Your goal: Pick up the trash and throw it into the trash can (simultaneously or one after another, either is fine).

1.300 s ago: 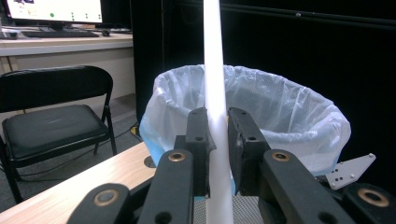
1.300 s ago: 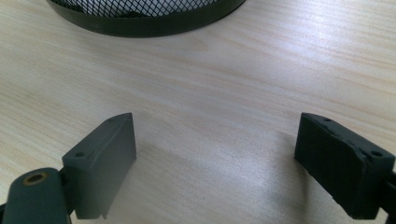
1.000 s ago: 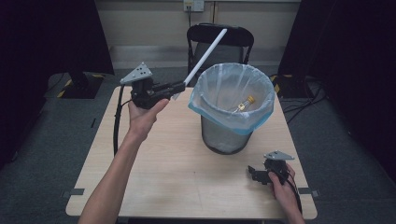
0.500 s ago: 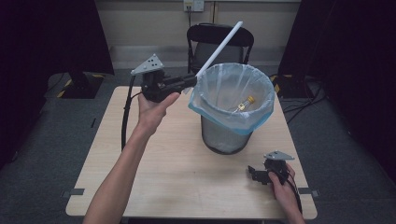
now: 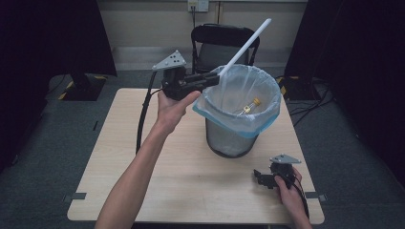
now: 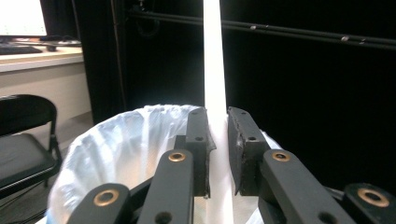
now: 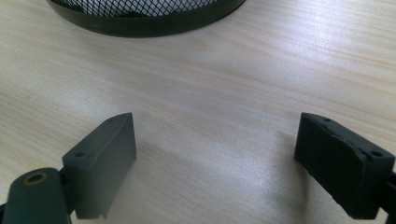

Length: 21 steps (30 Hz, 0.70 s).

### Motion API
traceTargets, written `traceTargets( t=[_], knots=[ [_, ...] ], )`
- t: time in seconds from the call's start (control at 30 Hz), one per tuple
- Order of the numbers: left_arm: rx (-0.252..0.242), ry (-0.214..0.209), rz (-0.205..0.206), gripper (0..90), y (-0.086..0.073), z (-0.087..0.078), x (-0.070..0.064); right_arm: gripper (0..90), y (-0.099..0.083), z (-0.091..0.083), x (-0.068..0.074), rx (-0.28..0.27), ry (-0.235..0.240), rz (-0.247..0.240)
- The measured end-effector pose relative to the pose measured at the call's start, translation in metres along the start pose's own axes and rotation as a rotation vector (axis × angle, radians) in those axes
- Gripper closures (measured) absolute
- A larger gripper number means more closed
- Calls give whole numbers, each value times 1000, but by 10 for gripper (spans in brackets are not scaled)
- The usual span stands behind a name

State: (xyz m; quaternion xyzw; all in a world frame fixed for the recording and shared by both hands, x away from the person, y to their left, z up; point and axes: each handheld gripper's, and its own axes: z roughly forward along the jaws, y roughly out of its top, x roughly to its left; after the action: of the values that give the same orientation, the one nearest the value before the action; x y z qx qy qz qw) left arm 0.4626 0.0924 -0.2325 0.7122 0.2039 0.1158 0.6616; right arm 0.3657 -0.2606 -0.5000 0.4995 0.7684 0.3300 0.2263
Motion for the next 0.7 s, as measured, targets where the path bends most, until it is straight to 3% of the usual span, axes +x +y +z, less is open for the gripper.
traceTargets(
  t=[0.47,0.7],
  knots=[
    [36,-15,-2,796,3,28,5,118,0,0,0,0,0,0],
    [74,-45,-34,788,-4,40,10,118,0,0,0,0,0,0]
  ],
)
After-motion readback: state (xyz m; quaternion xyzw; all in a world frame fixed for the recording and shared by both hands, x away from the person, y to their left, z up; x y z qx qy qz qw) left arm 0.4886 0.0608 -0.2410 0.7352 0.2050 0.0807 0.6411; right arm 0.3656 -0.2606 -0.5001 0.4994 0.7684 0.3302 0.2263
